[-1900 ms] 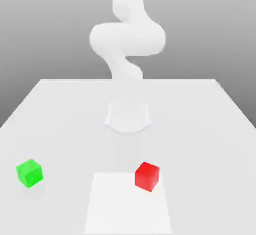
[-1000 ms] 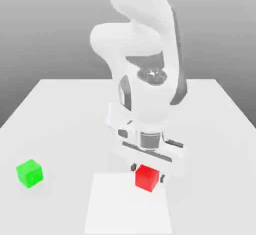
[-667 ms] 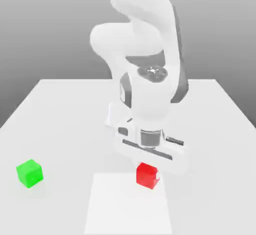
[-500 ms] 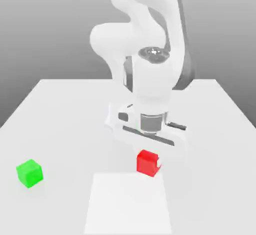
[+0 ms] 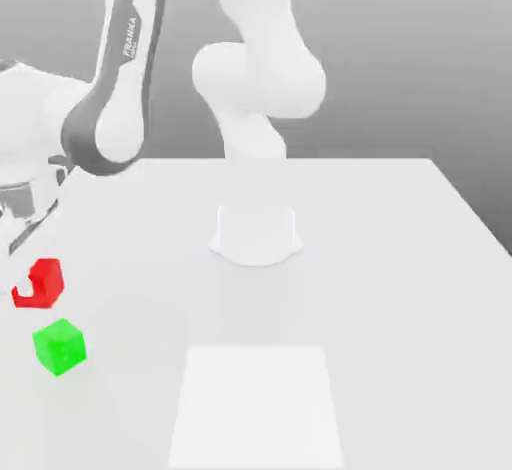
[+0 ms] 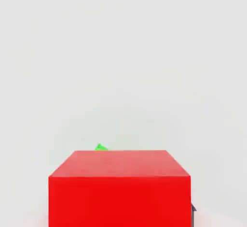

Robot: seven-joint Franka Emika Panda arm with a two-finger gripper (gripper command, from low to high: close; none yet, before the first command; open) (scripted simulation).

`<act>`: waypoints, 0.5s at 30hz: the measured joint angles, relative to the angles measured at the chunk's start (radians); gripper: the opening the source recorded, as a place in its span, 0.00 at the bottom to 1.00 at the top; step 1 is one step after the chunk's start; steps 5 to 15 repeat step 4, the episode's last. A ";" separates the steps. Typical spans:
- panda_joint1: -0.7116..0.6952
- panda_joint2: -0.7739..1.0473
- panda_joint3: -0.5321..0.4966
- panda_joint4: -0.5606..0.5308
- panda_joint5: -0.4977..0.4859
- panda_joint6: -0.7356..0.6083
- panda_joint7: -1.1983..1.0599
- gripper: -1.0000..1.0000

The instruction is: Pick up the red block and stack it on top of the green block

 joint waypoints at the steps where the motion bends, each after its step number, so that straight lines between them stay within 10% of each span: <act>1: -0.005 0.033 0.009 0.002 0.005 0.031 -0.003 1.00; 15: -0.005 0.033 0.009 0.002 0.005 0.031 -0.003 1.00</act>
